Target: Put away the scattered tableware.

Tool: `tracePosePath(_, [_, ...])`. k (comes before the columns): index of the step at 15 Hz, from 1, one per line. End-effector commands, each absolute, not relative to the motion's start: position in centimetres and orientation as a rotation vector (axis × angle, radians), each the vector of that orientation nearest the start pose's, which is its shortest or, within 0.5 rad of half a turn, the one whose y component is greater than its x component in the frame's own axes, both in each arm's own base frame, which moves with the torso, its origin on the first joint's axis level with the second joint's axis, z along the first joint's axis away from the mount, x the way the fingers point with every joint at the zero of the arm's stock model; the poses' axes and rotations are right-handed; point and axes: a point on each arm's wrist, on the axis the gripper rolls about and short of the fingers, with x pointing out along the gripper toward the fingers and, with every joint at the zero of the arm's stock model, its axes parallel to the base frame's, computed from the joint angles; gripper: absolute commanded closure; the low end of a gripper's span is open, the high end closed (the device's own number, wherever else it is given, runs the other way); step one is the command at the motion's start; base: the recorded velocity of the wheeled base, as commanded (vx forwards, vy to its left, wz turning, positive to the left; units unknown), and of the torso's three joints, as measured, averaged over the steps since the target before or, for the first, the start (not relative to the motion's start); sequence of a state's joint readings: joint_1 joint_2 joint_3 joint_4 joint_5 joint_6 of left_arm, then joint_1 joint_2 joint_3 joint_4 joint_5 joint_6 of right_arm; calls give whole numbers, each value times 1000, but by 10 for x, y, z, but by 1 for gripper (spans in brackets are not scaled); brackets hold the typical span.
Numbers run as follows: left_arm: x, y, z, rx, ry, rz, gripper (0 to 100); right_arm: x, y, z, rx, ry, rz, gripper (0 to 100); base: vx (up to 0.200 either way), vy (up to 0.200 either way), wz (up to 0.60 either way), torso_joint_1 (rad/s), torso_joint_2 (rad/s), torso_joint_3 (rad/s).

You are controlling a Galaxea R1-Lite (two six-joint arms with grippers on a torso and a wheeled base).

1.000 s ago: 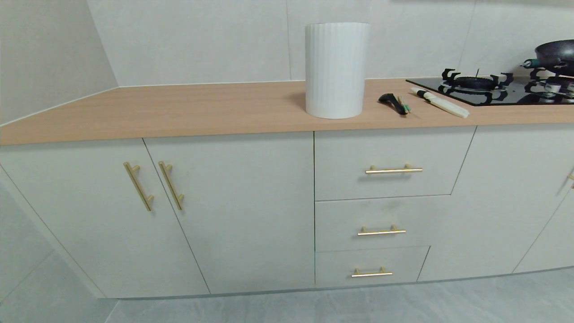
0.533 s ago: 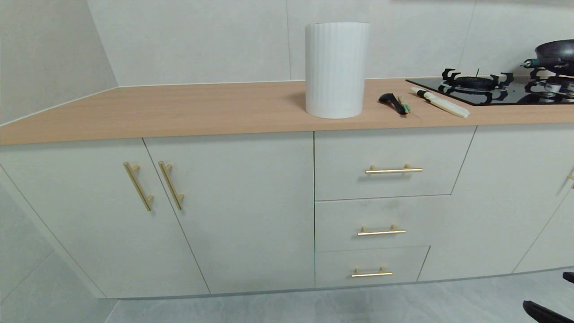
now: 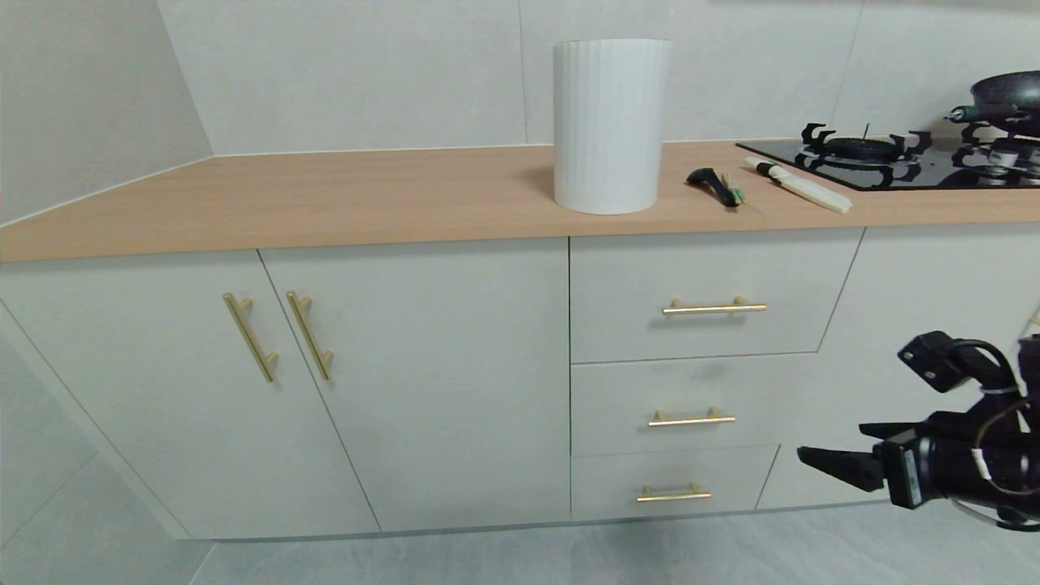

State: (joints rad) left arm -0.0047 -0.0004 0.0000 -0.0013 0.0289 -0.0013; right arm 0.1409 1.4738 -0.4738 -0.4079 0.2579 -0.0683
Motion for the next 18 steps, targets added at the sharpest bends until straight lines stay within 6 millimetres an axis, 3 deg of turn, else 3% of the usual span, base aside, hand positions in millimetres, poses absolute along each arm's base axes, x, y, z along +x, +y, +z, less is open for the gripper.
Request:
tracePosePath(1, [-23, 1, 76, -2, -2, 25, 0, 271, 48, 97, -30, 671, 417, 0, 0, 0, 0, 0, 0, 0])
tracePosePath(3, [-23, 1, 76, -2, -2, 25, 0, 297, 56, 88, -36, 676, 430, 0, 0, 0, 0, 0, 0, 0])
tracePosePath(7, [-23, 1, 76, -2, -2, 25, 0, 321, 75, 57, -56, 733, 447, 0, 0, 0, 0, 0, 0, 0])
tracePosePath(10, [-23, 1, 76, -2, -2, 25, 0, 343, 79, 17, -98, 682, 347, 0, 0, 0, 0, 0, 0, 0])
tracePosePath(18, [-23, 1, 76, -2, -2, 25, 0, 387, 93, -20, -8, 578, 132, 0, 0, 0, 0, 0, 0, 0])
